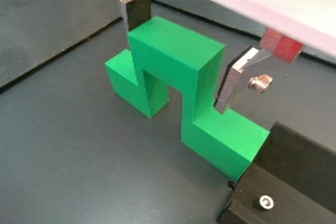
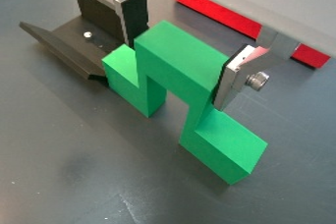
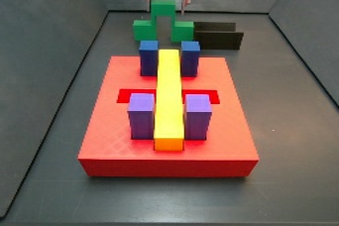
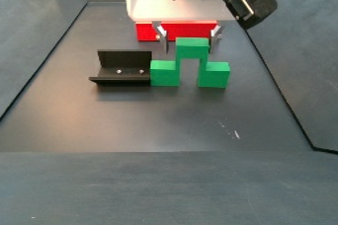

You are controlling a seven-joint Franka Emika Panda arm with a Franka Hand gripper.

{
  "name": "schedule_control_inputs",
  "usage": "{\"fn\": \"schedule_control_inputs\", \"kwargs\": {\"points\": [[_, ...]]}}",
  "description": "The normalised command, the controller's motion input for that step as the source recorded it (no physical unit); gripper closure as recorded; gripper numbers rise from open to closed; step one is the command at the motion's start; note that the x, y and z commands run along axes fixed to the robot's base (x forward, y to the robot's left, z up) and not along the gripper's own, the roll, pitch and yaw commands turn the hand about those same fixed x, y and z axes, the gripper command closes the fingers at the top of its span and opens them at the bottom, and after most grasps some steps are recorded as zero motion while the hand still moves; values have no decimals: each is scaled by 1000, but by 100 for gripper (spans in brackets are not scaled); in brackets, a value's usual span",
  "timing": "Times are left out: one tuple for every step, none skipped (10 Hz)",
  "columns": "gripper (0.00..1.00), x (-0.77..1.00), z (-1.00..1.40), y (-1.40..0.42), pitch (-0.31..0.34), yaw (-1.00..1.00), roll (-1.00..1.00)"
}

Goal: Pick up the green object. Move up. Move to above the board. Insert the green object.
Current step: Pick up the green object.

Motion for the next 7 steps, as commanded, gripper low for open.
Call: {"fn": "schedule_control_inputs", "kwargs": {"points": [[0, 0, -183, 0, 0, 0, 20], [0, 0, -163, 0, 0, 26, 0], [0, 3, -89, 0, 0, 49, 0], [0, 0, -60, 0, 0, 0, 0], [0, 0, -63, 0, 0, 0, -7], [0, 0, -43, 71, 0, 0, -23], [0, 0, -29, 69, 0, 0, -26]]}}
